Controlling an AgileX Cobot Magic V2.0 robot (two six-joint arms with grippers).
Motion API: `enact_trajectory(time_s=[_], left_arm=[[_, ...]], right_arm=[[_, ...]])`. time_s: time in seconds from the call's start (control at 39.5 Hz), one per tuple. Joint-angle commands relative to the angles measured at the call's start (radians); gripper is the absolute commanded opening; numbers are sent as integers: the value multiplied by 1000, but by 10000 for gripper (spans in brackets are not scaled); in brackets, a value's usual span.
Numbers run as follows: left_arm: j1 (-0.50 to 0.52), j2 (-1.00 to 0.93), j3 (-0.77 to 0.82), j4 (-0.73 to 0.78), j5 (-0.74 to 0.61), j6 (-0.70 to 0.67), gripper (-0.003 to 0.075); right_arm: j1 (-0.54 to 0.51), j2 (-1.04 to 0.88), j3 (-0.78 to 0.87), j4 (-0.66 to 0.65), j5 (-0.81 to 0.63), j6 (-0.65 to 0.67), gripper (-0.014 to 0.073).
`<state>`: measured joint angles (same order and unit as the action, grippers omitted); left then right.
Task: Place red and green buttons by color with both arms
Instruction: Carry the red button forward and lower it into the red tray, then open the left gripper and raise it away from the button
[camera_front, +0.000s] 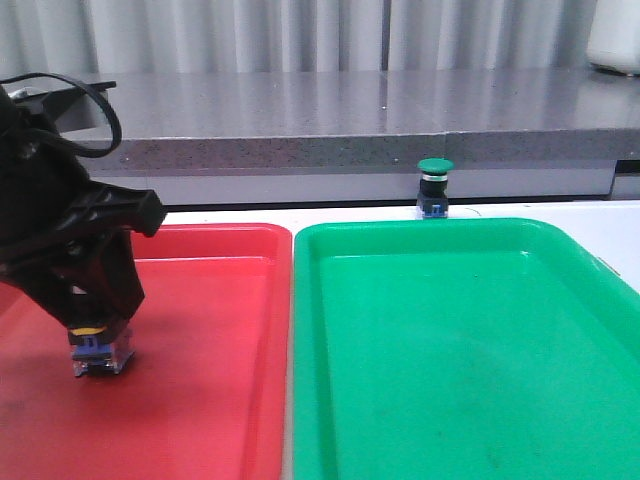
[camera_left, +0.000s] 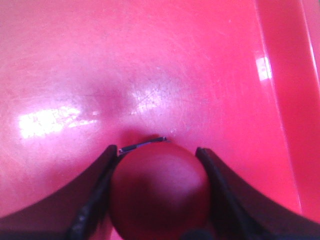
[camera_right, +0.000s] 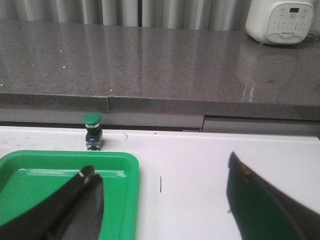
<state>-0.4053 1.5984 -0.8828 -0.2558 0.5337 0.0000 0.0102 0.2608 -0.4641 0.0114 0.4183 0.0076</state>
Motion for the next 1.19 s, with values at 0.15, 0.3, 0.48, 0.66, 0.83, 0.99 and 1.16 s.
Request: enact_trajectory(time_s=[0.15,0.3,0.48,0.66,0.83,0.99,1.16], left_arm=[[-10,-16,-11,-14,-57,-14,167],[-10,-16,-11,-14,-57,-14,318],[-10,-23,-11,-14,-55,-14,551],[-10,-57,-11,-14,-53,-14,568],[-10,-144,-11,-11,-51,-7,539],[-10,-233,-11,36,-72,-7,291],[23,-303,-11,42,-110,-7,24]], right_arm=[[-5,18,-35,-2,-76,-2,538],[-5,18,-35,-2,-76,-2,538],[-5,18,-35,-2,-76,-2,538],[-5,18,-35,-2,-76,-2,538],[-5,18,-35,-2,-76,-2,538],[-5,18,-35,-2,-76,-2,538],[-5,18,-35,-2,-76,-2,538]])
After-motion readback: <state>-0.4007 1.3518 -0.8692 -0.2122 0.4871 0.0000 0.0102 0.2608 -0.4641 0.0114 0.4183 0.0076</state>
